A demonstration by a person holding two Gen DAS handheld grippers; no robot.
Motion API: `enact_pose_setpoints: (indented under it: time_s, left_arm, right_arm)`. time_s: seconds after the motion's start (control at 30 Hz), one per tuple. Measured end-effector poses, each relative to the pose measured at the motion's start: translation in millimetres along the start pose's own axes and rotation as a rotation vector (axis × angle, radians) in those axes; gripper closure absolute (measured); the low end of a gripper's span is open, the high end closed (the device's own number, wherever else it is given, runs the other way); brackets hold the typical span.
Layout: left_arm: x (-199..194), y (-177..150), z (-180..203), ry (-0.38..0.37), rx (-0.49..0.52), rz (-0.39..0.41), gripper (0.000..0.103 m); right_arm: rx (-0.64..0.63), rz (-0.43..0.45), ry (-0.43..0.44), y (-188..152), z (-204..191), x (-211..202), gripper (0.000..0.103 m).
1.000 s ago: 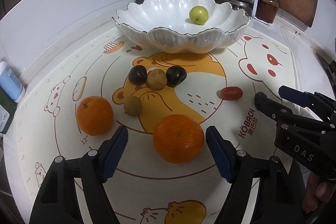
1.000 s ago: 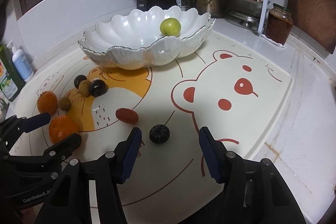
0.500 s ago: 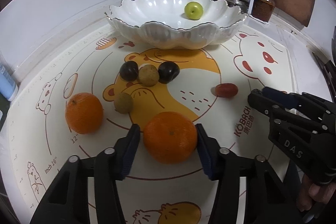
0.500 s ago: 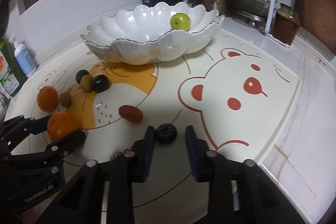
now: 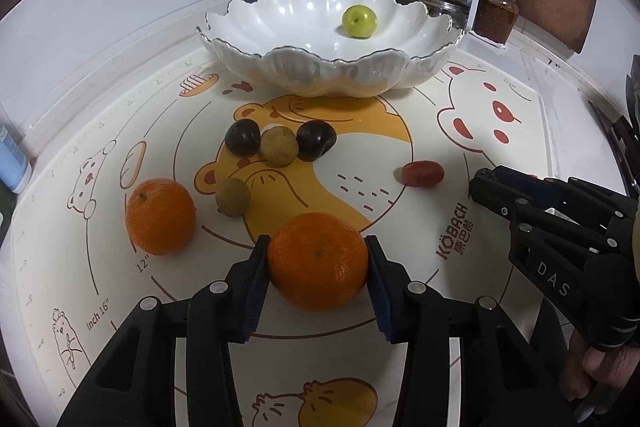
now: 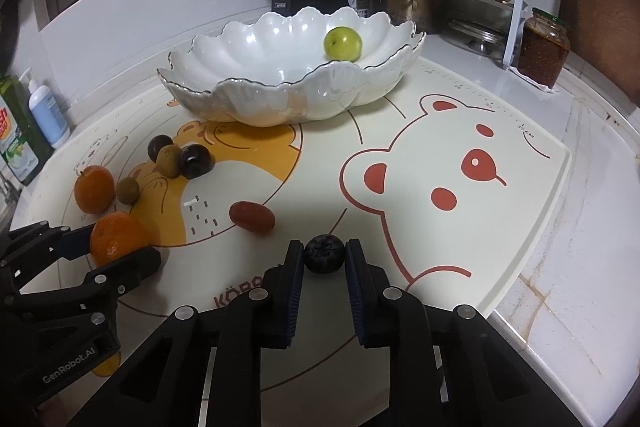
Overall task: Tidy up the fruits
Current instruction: 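Close the left tool on the tangerine while the right tool grips the blueberry, then carry the tangerine with the left tool into the bowl while the right tool drops the blueberry there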
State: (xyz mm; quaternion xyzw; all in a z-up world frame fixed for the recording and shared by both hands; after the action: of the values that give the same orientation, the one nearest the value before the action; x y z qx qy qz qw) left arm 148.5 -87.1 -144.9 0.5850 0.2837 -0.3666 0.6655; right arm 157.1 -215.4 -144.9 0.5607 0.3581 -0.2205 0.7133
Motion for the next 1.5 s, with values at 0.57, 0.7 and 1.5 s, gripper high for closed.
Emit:
enact_pose_setpoints:
  time_s: [0.57, 0.7, 1.5]
  left_arm:
    - [-20.3, 24.0, 5.5, -0.016, 0.001, 0.057, 0.059]
    - [-24.2, 34.4, 6.9, -0.02, 0.0, 0.077, 0.059]
    - [-25.4, 109.5, 14.6, -0.038, -0.007, 0.17, 0.059]
  right_arm:
    - [0.01, 0.049, -0.011, 22.2, 5.3, -20.8, 0.081]
    - [0.01, 0.062, -0.017, 29.5, 8.6, -25.2, 0.081]
    - [0.019, 0.144, -0.041, 95.6, 30.7, -32.0, 0.081]
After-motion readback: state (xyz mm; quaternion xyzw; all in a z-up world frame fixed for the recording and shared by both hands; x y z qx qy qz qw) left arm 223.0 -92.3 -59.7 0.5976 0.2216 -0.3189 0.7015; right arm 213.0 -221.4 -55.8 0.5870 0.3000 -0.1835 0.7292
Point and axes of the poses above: each gripper's, at about its wrist camera, not at the fingertips, and x roughly the way its jaws point, z to its right, y to its top, the point moved 6 cm from there along x, roughly the way its jaws point, and after that the axes turned 15 degrees about -x, right-handed, at the moved point
